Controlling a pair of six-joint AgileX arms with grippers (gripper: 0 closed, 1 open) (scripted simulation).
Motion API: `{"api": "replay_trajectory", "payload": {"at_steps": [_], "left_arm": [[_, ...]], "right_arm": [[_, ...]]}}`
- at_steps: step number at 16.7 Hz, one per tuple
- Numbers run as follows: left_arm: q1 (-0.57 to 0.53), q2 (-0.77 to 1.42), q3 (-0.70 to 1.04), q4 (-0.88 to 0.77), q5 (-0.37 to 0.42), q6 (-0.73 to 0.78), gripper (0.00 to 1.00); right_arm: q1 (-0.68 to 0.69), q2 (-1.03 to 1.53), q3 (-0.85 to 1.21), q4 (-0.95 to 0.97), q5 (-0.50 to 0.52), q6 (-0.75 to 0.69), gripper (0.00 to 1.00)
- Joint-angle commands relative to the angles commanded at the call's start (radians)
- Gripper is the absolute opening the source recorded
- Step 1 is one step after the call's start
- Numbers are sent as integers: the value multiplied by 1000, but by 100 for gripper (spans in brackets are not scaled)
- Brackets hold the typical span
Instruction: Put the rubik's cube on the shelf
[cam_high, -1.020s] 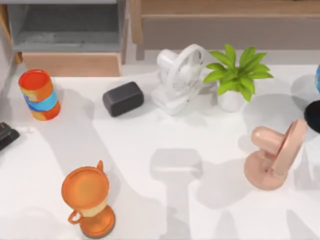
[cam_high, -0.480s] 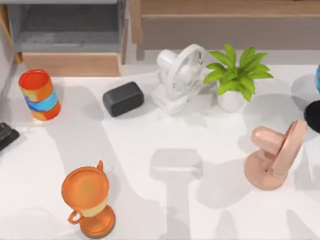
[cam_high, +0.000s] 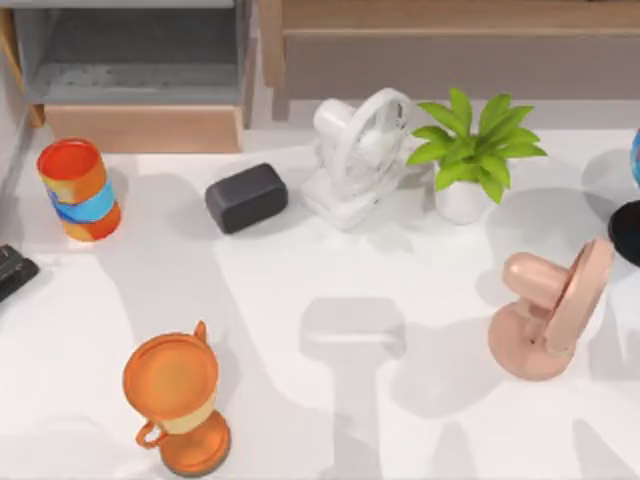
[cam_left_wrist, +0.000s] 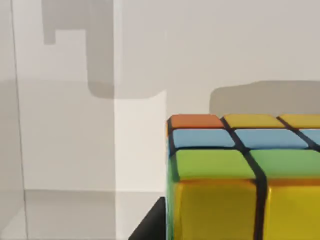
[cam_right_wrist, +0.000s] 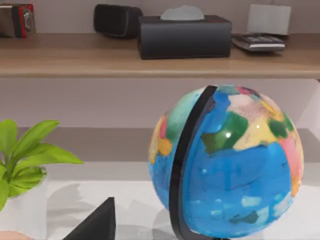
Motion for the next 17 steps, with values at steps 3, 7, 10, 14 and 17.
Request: {"api": "replay_trajectory", "payload": {"at_steps": [3,7,10,14,17], "left_arm": [[-47,-115,-54,-28,-24,3,0],[-239,-331,-220,28,-27,22,0],[-478,-442,-386,160,-23,41,0],[-829,-521,-553,459,-64,60,0],[-1022,-530,-646,756,-140,68,0]], "right_arm": [[0,0,0,0,0,0,100],[0,0,0,0,0,0,100],[0,0,0,0,0,0,100],[0,0,0,0,0,0,100],[0,0,0,0,0,0,100]]}}
